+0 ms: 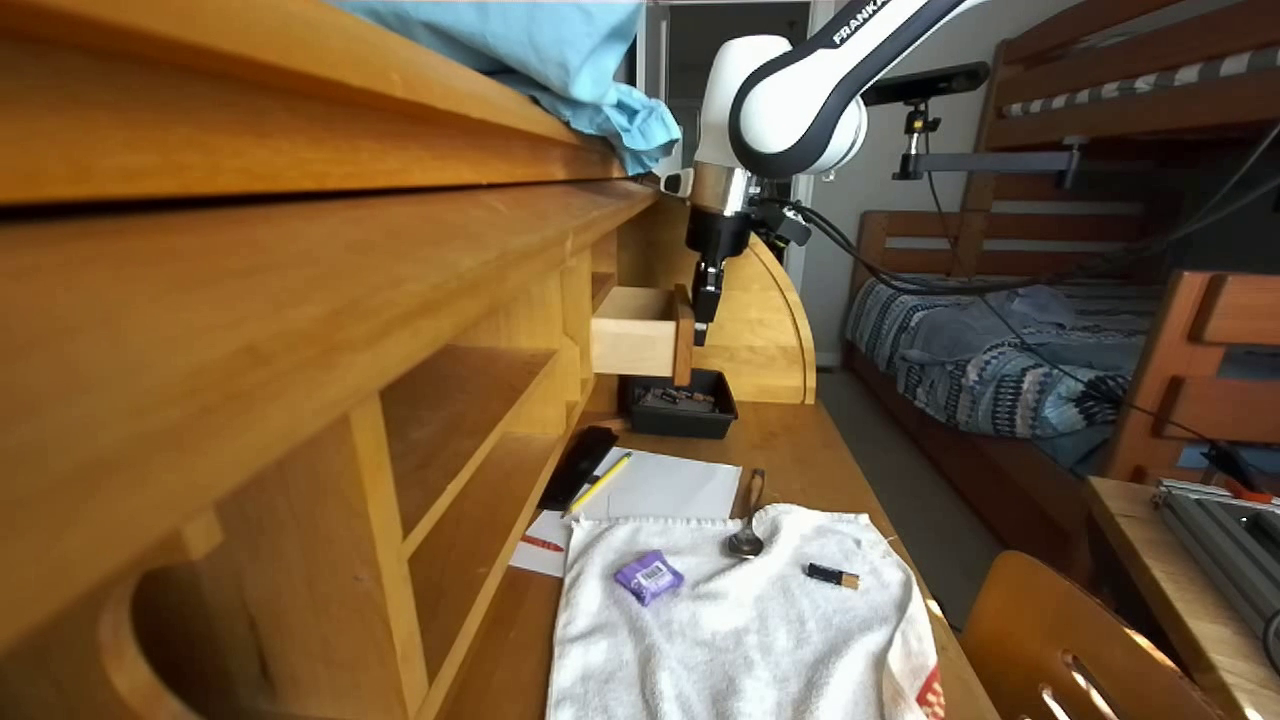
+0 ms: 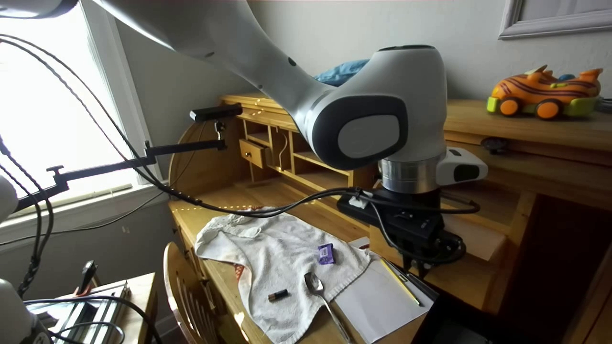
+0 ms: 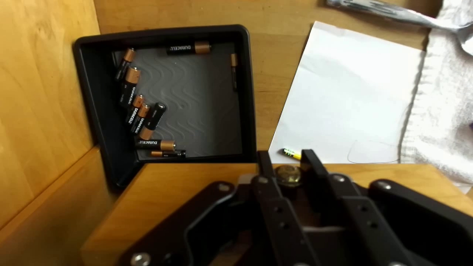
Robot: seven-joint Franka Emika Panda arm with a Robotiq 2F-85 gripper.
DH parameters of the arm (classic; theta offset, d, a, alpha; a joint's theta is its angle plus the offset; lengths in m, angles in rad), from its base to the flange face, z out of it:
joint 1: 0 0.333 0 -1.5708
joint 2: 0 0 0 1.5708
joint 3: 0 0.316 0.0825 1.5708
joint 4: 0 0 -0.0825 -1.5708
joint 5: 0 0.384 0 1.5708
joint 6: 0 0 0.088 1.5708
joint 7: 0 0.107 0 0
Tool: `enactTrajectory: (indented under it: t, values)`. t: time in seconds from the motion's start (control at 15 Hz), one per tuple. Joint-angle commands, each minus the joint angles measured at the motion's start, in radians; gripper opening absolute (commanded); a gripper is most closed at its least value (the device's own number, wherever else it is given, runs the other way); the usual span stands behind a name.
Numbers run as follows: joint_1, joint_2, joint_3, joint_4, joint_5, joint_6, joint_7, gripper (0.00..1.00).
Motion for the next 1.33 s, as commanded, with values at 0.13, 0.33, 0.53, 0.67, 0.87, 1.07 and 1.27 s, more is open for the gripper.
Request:
enactTrajectory:
  t: [0.13, 0.33, 0.53, 0.67, 0.87, 1.07, 1.27]
  values:
    - [-0.014, 0.059, -0.001, 0.113, -0.003, -0.010, 0.014, 0.06]
    - [-0.025, 0.085, 0.014, 0.148, 0.041, -0.013, 0.010, 0.06]
    - [-0.021, 0.096, 0.013, 0.168, 0.041, -0.021, 0.019, 0.06]
    - [-0.018, 0.102, 0.012, 0.173, 0.036, -0.022, 0.024, 0.06]
    - [-0.010, 0.117, 0.009, 0.193, 0.016, -0.054, 0.022, 0.06]
    - [-0.006, 0.137, 0.008, 0.223, 0.011, -0.092, 0.026, 0.06]
    - [-0.008, 0.155, 0.011, 0.250, 0.016, -0.125, 0.019, 0.06]
